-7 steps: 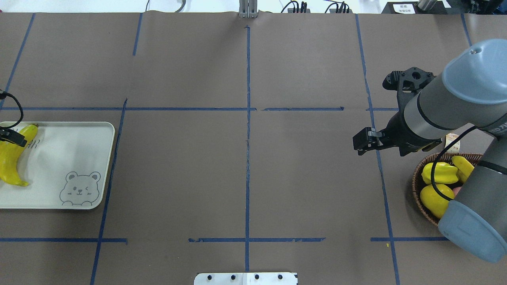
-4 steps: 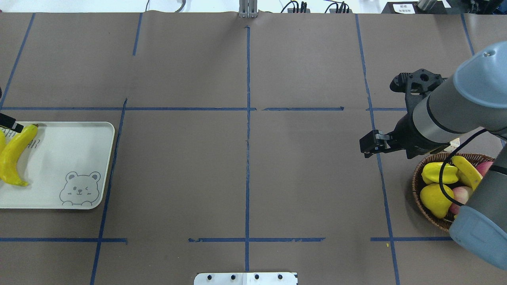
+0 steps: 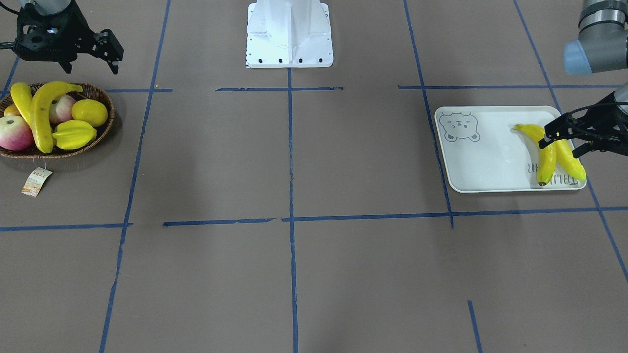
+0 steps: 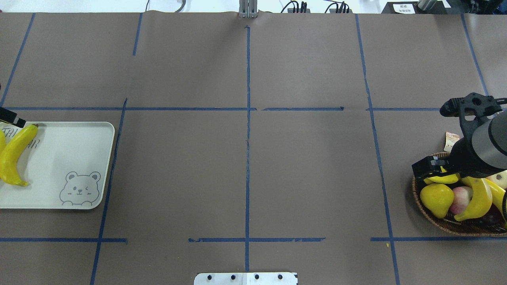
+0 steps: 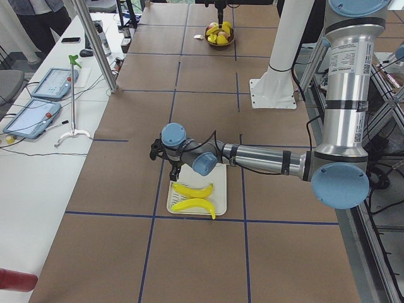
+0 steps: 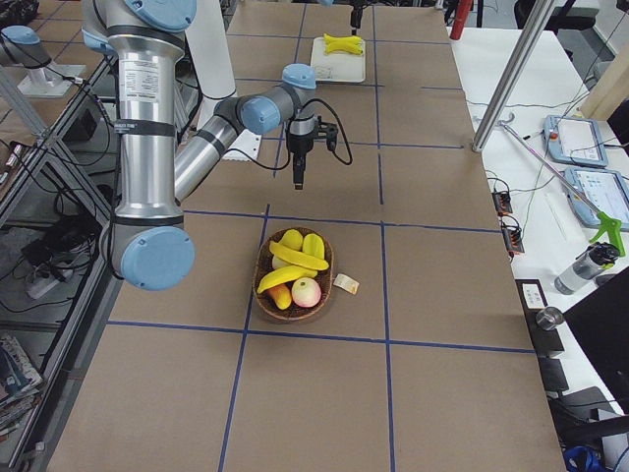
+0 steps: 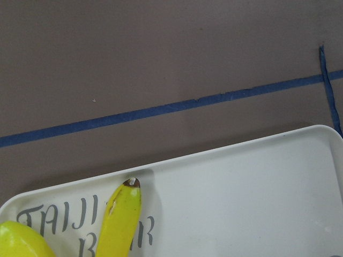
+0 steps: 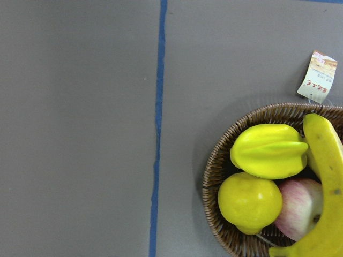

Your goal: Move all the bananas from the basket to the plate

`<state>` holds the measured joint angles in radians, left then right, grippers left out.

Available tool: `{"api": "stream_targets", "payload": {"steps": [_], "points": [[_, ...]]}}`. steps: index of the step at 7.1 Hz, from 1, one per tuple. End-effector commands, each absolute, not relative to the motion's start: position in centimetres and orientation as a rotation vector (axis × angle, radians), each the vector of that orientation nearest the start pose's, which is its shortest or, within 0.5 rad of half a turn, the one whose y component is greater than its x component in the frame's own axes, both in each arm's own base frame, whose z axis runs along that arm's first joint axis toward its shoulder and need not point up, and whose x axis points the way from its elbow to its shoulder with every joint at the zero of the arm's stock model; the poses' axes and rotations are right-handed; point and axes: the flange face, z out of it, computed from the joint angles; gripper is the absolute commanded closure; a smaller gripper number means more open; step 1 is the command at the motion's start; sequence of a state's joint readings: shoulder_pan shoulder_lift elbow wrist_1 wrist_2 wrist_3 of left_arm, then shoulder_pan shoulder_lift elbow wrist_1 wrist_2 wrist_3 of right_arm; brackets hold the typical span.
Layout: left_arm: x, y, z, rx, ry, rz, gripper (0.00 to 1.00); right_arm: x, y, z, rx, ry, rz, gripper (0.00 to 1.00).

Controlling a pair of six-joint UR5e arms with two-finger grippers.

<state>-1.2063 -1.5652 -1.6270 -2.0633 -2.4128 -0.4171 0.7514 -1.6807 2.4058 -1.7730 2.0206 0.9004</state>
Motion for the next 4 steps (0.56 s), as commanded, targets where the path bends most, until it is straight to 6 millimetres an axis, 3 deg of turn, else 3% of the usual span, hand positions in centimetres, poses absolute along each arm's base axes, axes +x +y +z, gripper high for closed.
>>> {"api": "stream_targets", "payload": {"steps": [1,3,4], "points": [[12.6,-49.6,57.3,0.161,0.952,0.181,0.0,-17.8,-30.0,42.5,0.052,-0.724,-0.032,0.0],[12.6,-49.6,57.2,0.162,0.952,0.181,0.0,-16.5,-29.0,50.9,0.094,-0.868,0.072,0.0],[12.6,-49.6,57.2,0.162,0.952,0.181,0.0,-15.3,-27.7,53.7,0.066,-0.938,0.099,0.0]]}}
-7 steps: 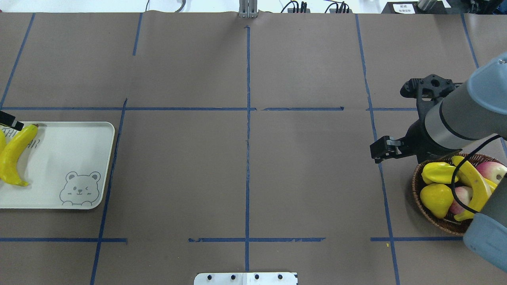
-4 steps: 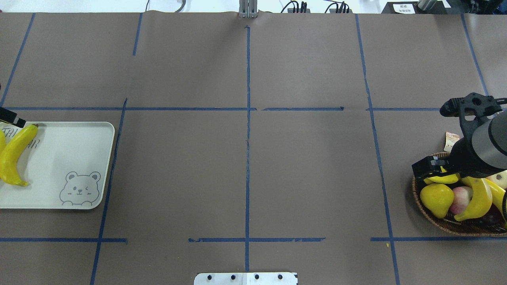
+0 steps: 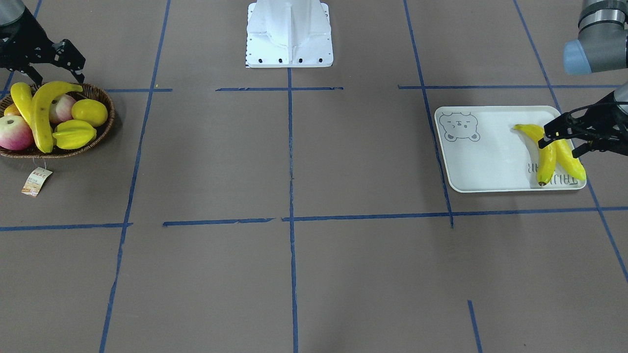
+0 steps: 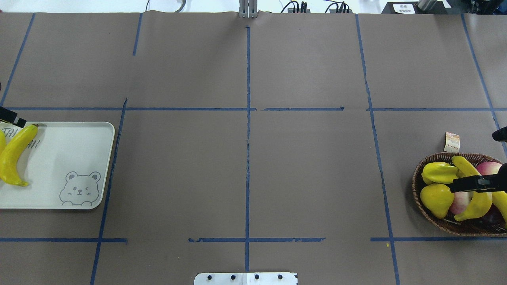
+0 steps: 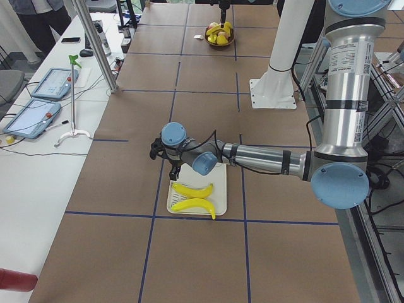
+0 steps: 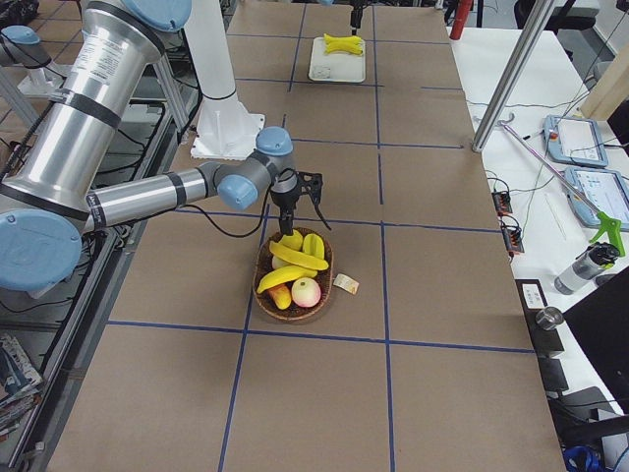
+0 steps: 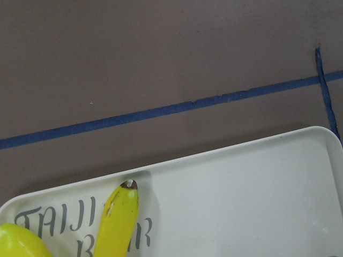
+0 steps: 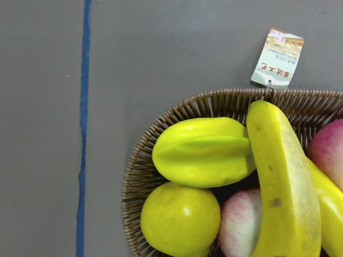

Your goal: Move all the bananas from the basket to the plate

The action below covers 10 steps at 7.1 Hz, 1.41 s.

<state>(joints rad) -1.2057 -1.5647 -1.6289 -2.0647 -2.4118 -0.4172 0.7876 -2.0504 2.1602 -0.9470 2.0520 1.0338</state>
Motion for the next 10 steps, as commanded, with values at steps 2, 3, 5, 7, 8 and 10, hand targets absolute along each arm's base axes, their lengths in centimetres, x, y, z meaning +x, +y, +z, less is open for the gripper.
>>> {"api": "stream_targets", "payload": {"steps": [2,3,5,7,8,10], "points": [[12.6,-49.6,57.0,0.165,0.953,0.183,0.0,-14.7,-27.3,53.8,0.029,-0.939,0.193,0.0],[12.6,-49.6,57.0,0.167,0.954,0.184,0.0,-14.3,-27.0,55.0,0.02,-0.911,0.218,0.0],[12.6,-49.6,57.0,0.168,0.954,0.184,0.0,-14.3,-27.1,56.2,0.017,-0.879,0.253,0.0],[12.7,-49.6,56.9,0.165,0.957,0.186,0.0,-15.8,-26.9,56.1,0.012,-0.871,0.271,0.0],[12.7,-49.6,56.9,0.166,0.956,0.185,0.0,-16.4,-26.7,56.2,0.012,-0.86,0.274,0.0],[12.6,-49.5,57.0,0.165,0.959,0.186,0.0,-17.0,-26.5,56.5,0.023,-0.841,0.266,0.0]]}}
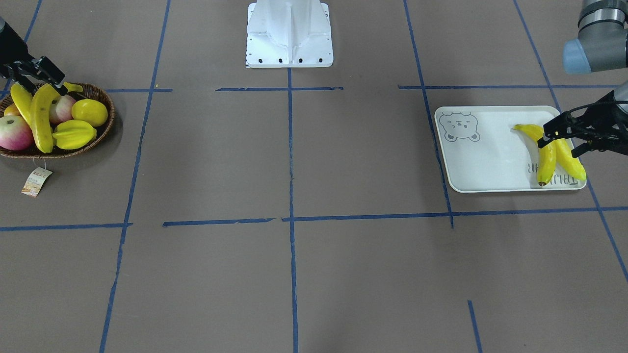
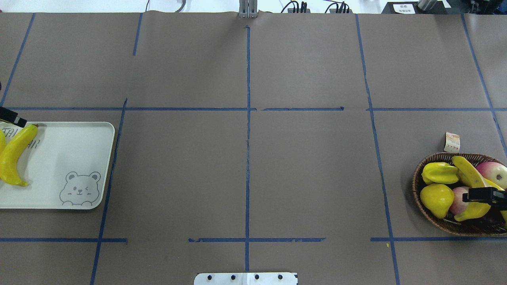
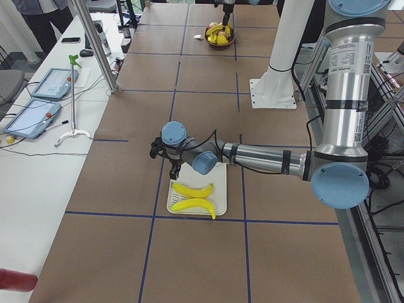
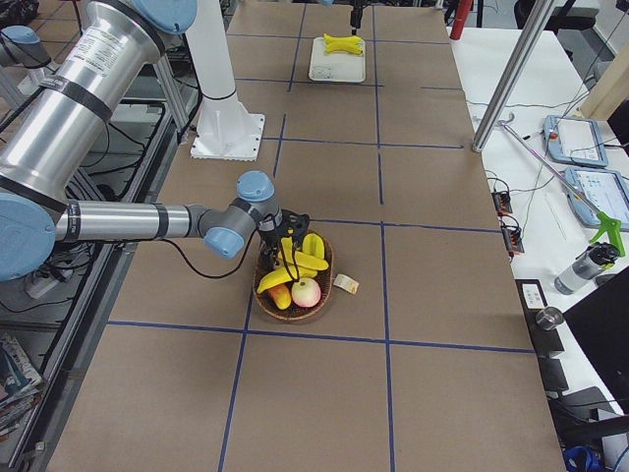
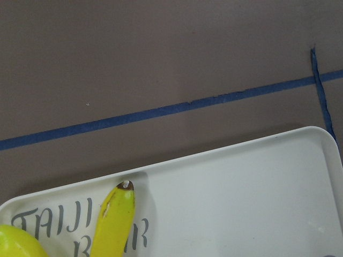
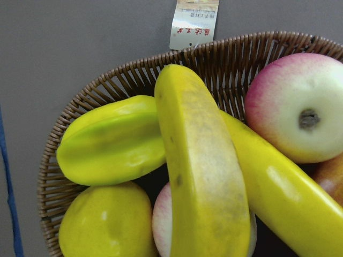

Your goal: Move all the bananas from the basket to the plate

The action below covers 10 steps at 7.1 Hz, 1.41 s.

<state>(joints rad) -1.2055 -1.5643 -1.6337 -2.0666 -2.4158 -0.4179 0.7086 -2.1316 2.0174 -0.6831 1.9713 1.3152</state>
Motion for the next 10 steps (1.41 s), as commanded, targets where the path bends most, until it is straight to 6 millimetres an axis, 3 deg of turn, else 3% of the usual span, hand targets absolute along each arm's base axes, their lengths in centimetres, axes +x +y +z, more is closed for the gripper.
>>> {"api": "stream_targets", "payload": {"steps": [1,3,4,5,6,9,10], "points": [[12.6,-49.5,57.0,0.165,0.959,0.186,0.0,-17.2,-26.5,56.5,0.024,-0.841,0.264,0.01],[12.6,-49.3,57.2,0.16,0.959,0.184,0.0,-18.0,-26.9,56.2,0.041,-0.846,0.257,0.08],[12.6,-49.3,57.2,0.16,0.959,0.184,0.0,-18.1,-26.9,56.2,0.042,-0.848,0.254,0.36],[12.6,-49.3,57.3,0.159,0.957,0.183,0.0,-18.2,-27.0,56.1,0.044,-0.85,0.254,0.58],[12.6,-49.3,57.3,0.159,0.957,0.183,0.0,-18.3,-27.0,55.7,0.043,-0.861,0.251,0.72],[12.6,-49.4,57.2,0.161,0.955,0.184,0.0,-17.7,-27.1,52.9,0.069,-0.901,0.25,0.96],[12.7,-49.5,57.1,0.164,0.956,0.186,0.0,-17.1,-27.5,51.2,0.097,-0.931,0.263,0.98]]}}
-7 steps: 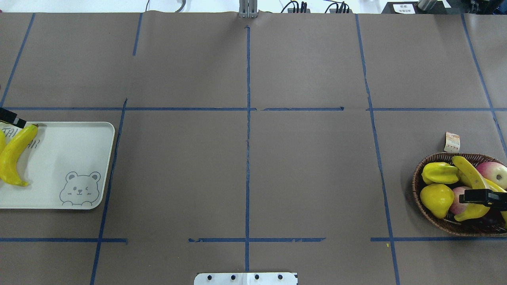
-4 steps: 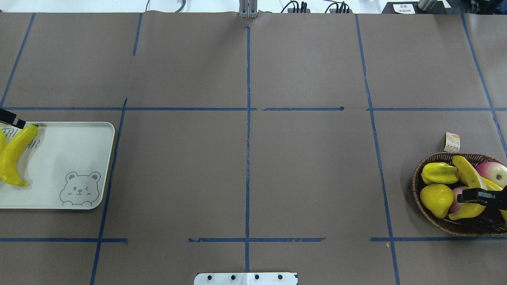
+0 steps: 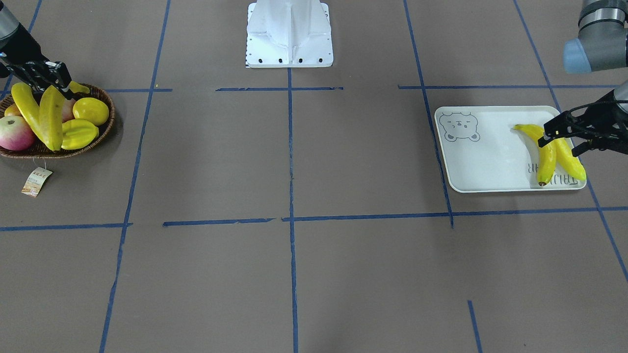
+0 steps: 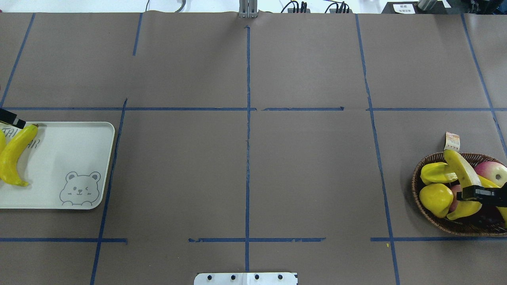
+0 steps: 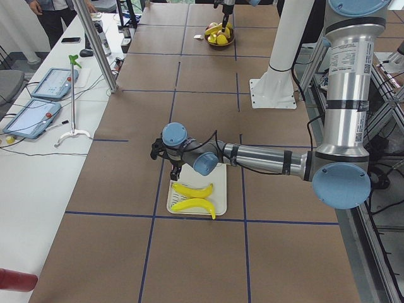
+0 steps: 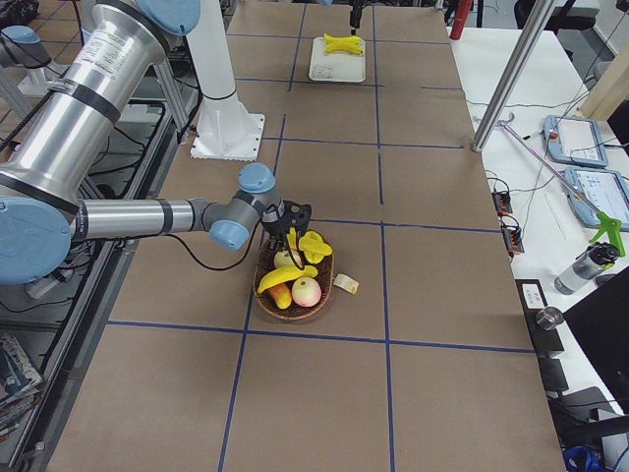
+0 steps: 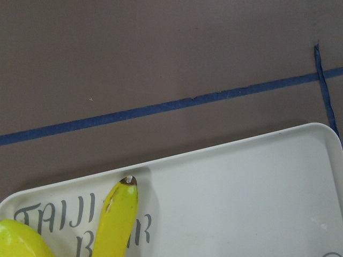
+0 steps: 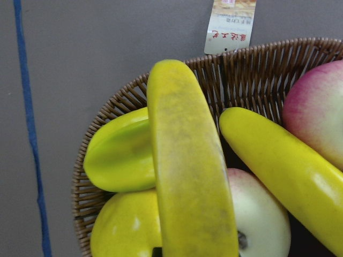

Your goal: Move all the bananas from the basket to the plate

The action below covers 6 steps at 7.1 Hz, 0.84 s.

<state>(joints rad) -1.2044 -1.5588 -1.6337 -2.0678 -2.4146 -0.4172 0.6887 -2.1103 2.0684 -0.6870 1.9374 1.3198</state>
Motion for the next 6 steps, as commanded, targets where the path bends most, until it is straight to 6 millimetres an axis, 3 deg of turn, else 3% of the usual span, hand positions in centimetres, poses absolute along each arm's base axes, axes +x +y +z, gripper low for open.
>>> {"api": "stream_targets", "payload": {"steps": [1,3,4,6], "points": [[12.8,-49.5,56.8,0.165,0.96,0.188,0.0,-17.9,-28.2,49.4,0.121,-0.971,0.251,0.99],[13.3,-50.1,55.7,0.153,0.976,0.148,0.0,-20.5,-30.2,46.2,0.161,-1.054,0.241,0.99],[14.5,-50.1,54.9,0.143,0.984,0.151,0.0,-23.0,-31.9,43.5,0.139,-1.13,0.314,0.99],[18.1,-50.4,50.1,0.111,1.029,0.1,0.0,-27.2,-32.0,40.1,0.148,-1.202,0.344,0.99]]}}
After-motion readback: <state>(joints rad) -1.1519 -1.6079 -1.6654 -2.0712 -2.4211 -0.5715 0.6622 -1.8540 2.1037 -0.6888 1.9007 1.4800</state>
